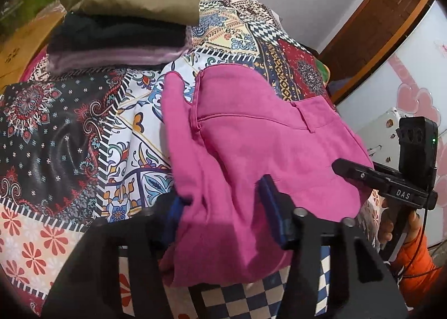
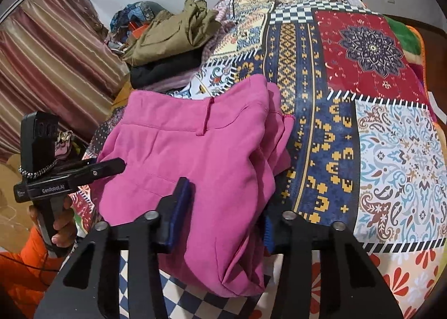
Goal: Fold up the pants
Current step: 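Grasp the folded pink pants edge with both tools, then lift the folded pink pants with both tools and carry them to the clothes stack, then lower the pink pants onto the clothes stack and open both tools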
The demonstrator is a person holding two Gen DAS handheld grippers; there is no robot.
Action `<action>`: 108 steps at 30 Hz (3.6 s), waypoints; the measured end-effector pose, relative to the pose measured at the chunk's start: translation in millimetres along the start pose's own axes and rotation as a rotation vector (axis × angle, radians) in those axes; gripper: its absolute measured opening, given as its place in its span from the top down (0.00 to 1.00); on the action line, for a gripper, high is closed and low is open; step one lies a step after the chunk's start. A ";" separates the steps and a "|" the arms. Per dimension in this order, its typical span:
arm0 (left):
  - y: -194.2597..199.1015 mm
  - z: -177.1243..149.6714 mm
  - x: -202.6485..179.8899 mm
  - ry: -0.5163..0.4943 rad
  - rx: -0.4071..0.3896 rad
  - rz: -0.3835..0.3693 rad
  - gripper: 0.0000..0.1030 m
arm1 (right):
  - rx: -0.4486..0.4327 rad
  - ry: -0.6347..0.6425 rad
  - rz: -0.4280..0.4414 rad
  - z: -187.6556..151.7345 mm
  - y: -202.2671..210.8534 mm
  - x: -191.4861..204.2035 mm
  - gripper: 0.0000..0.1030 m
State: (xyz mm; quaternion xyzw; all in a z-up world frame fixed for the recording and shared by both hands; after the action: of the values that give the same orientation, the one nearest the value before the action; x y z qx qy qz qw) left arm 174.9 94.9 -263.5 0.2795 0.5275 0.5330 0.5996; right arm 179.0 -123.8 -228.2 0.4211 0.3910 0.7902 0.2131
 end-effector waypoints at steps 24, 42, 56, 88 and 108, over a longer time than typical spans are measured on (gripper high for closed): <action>72.2 27.0 -28.4 -0.102 -0.164 0.058 0.86 | -0.170 0.156 -0.077 39.4 53.0 47.1 0.78; 159.7 137.6 10.4 -0.083 -0.383 0.118 0.86 | -0.392 0.308 -0.086 157.6 76.6 108.2 0.78; 164.7 225.2 92.6 -0.045 -0.429 0.214 0.86 | -0.429 0.366 -0.065 253.7 24.7 140.1 0.78; 64.5 301.9 239.7 0.151 -0.356 0.299 0.42 | -0.207 0.230 -0.154 297.8 -112.6 91.2 0.51; 209.6 226.7 136.2 0.042 -0.568 0.378 0.34 | -0.545 0.321 -0.229 243.9 81.9 152.6 0.34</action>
State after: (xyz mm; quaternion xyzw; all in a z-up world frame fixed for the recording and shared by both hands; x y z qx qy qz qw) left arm 296.7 331.3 -55.8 0.1831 0.3091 0.7659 0.5333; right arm 296.7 35.3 -3.9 0.1719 0.2386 0.8929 0.3409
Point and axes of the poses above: each gripper's, at about its wrist camera, not at the fingertips, and y roughly against the way its jaws point, x to its left, z to its top, the point moved 6 cm from there along -y, roughly the way its jaws point, and after that the axes turned 11 degrees about x, right-handed, at the moved point
